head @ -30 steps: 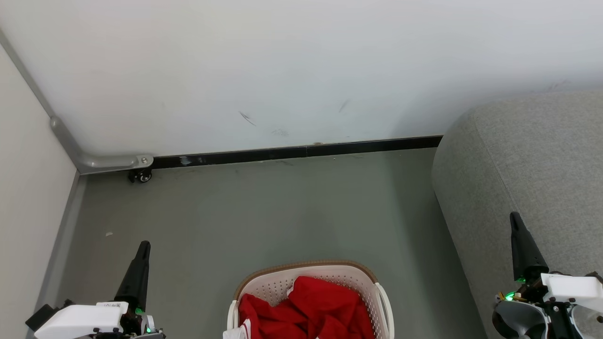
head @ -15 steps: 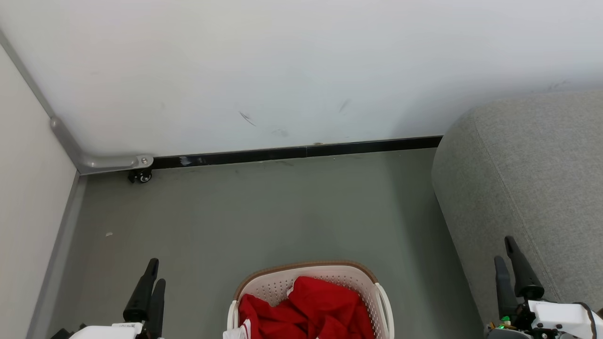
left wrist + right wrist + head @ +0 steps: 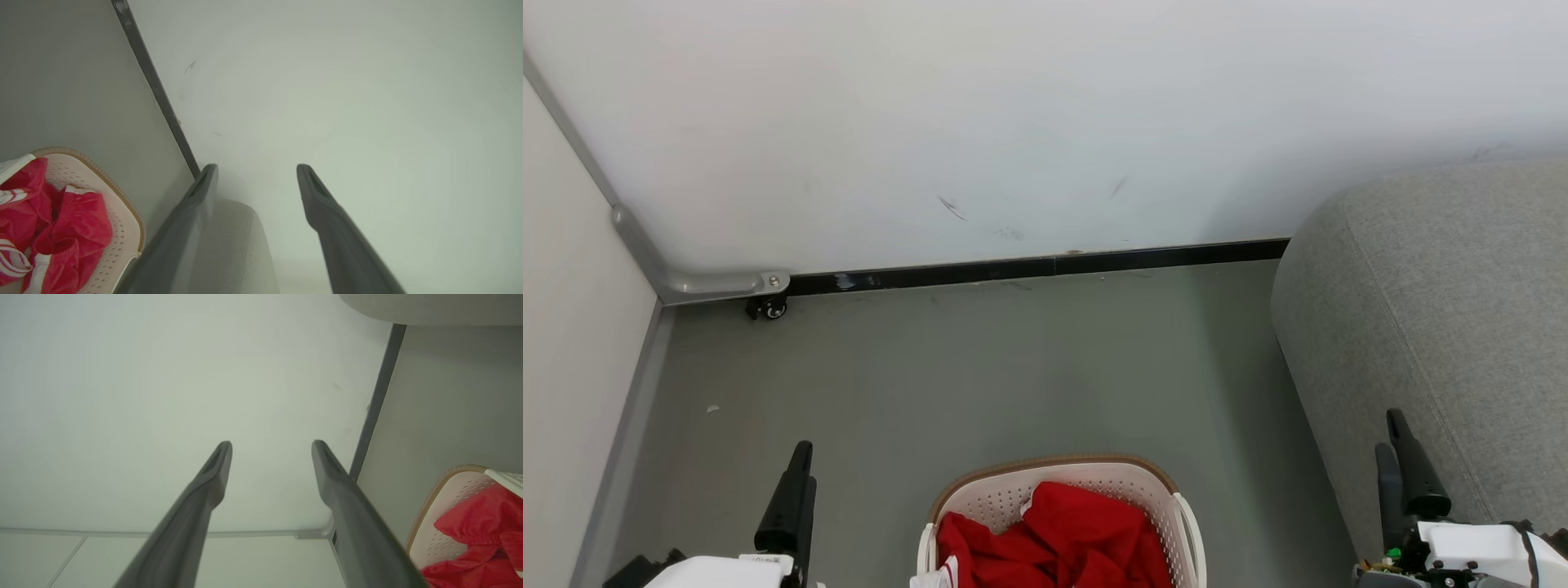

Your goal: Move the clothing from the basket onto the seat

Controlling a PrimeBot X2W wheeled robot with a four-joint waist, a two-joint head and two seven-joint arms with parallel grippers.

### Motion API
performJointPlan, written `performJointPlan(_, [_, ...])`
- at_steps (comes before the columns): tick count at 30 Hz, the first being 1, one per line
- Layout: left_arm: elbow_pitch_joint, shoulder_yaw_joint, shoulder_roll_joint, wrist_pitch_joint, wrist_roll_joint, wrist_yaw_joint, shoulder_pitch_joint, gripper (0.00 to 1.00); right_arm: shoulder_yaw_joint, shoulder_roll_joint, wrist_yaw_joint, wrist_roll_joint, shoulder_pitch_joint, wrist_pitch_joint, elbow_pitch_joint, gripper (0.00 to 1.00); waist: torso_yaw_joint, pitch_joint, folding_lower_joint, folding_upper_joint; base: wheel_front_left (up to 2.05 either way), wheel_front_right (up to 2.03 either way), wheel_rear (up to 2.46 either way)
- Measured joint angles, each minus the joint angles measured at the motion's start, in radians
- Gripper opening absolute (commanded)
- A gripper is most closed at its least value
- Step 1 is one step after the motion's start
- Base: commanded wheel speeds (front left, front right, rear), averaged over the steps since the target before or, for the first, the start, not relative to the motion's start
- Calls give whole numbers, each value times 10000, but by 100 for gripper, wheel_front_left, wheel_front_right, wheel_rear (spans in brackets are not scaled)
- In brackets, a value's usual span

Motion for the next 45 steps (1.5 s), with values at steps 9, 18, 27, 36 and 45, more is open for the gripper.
performJointPlan(9, [-307,-86,33,-326,1041,140,-1,100,230,-113,2,-1131,-1,-343,-40,100,9,-79,76,0,0,0,0])
performJointPlan(18, [-596,-314,69,-648,2497,290,-1,100,148,-146,2,-2738,-1,-660,-36,100,14,-159,145,0,0,0,0])
performJointPlan(27, [-878,-742,362,-901,4297,531,-2,100,61,-142,2,-4261,-2,-957,-46,100,22,-195,155,0,0,0,0])
performJointPlan(36, [-1198,-1243,464,-1233,6228,846,-2,100,140,-140,2,-6155,-2,-1241,-94,100,35,-159,90,0,0,0,0])
performJointPlan(45, [-1369,-1745,535,-1536,8009,1152,-3,100,268,-138,2,-8109,-3,-1501,-86,100,49,-81,19,0,0,0,0])
